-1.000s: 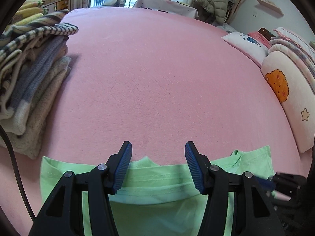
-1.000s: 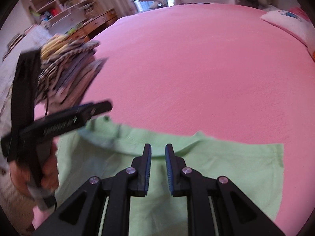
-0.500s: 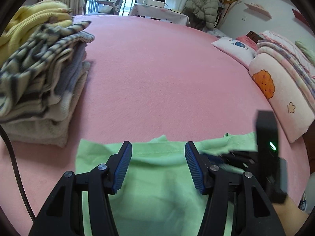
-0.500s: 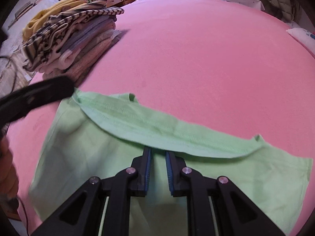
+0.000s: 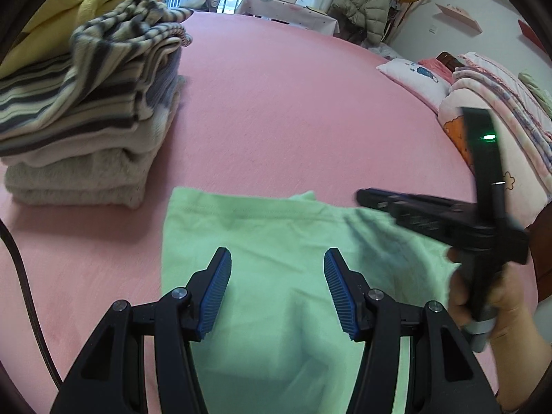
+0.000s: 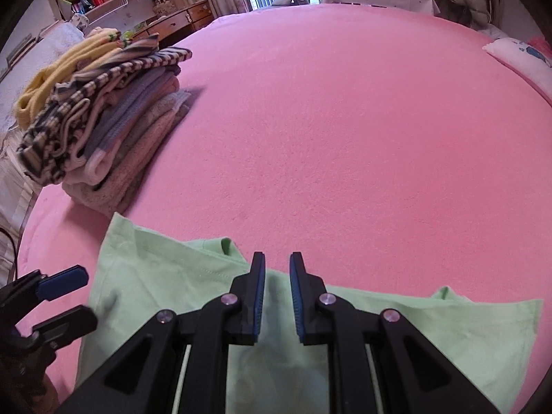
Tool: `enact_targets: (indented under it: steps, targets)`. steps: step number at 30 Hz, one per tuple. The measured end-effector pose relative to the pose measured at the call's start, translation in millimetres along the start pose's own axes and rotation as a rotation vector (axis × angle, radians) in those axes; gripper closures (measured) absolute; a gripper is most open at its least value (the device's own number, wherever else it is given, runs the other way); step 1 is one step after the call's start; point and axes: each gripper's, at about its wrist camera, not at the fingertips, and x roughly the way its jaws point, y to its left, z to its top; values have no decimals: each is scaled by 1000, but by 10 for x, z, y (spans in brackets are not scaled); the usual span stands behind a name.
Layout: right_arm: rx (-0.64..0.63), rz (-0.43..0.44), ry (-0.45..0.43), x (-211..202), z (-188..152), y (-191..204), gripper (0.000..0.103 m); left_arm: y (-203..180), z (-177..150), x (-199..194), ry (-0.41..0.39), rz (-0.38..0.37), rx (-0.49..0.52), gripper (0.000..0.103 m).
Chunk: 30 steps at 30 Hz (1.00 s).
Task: Fold small clothes
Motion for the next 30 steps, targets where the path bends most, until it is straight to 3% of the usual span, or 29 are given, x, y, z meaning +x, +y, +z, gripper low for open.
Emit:
enact_targets:
  steps: [7, 9, 21, 26, 30]
  targets:
    - [12, 9, -41, -752, -251, -5, 89, -101, -108, -279, 68, 50, -8, 47]
    - [6, -5, -51, -944, -331, 46, 89, -150, -139, -425, 73, 61, -2, 40]
    - [-67, -49, -139, -2241, -860, 649, 87, -372, -333, -1665, -1, 52, 12, 28]
    - [-76, -37, -162, -2534, -1151, 848, 87, -325, -526, -2058, -33, 58, 7, 27]
    - [-66, -47, -179, -2611, -1402, 932, 87, -231, -740, -2099, -27, 78, 1, 27]
